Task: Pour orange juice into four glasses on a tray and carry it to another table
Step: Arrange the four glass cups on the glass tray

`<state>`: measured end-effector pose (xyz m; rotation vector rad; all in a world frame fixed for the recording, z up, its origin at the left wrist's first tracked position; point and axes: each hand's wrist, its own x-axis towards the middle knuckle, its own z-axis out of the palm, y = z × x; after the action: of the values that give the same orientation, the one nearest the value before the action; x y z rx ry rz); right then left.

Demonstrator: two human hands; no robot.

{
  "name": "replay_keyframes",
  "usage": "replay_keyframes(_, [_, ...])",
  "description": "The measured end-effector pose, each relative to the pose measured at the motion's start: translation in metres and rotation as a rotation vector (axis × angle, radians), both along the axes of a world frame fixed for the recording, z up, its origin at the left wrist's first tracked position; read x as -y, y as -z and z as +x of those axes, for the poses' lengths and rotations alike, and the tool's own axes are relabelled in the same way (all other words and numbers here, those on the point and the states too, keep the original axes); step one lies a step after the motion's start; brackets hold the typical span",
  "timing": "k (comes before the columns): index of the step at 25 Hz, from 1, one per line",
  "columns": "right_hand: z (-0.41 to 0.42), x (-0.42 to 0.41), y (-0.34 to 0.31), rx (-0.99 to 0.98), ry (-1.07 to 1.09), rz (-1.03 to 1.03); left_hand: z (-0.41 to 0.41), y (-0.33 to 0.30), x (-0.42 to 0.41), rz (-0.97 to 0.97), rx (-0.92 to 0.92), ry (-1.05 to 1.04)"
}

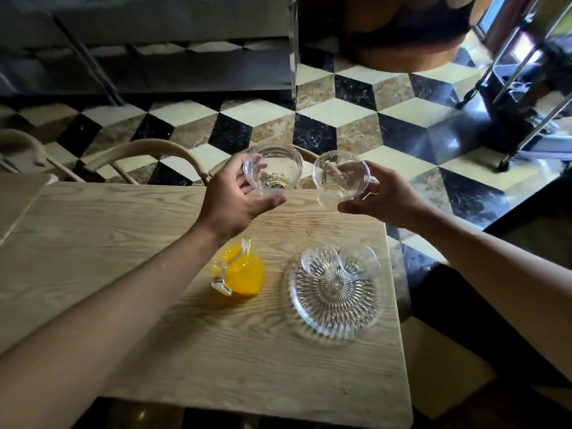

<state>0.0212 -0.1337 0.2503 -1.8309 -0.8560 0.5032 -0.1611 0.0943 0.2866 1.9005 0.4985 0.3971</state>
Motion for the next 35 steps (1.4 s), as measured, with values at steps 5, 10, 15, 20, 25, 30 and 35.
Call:
replay_keyframes(5, [-0.039, 0.054, 0.025, -0.074, 0.013, -0.021, -0.039, 0.04, 0.059, -0.078, 0.007, -0.092])
replay_keyframes(10, [-0.076, 0.1, 0.084, -0.127, 0.052, -0.085, -0.071, 0.108, 0.101, -0.146, -0.102, -0.177])
replay_keyframes(15, [-0.105, 0.121, 0.128, -0.214, 0.093, -0.126, -0.081, 0.154, 0.129, -0.213, -0.185, -0.213])
replay_keyframes(20, [-0.12, 0.127, 0.163, -0.258, 0.199, -0.174, -0.082, 0.191, 0.145, -0.315, -0.262, -0.201])
replay_keyframes(25, [-0.132, 0.125, 0.187, -0.121, 0.255, -0.245, -0.081, 0.218, 0.15, -0.362, -0.303, -0.201])
replay_keyframes(30, [-0.141, 0.116, 0.203, -0.084, 0.295, -0.293, -0.078, 0.24, 0.147, -0.385, -0.333, -0.189])
replay_keyframes(35, [-0.138, 0.112, 0.203, -0.103, 0.323, -0.308, -0.075, 0.248, 0.143, -0.408, -0.316, -0.182])
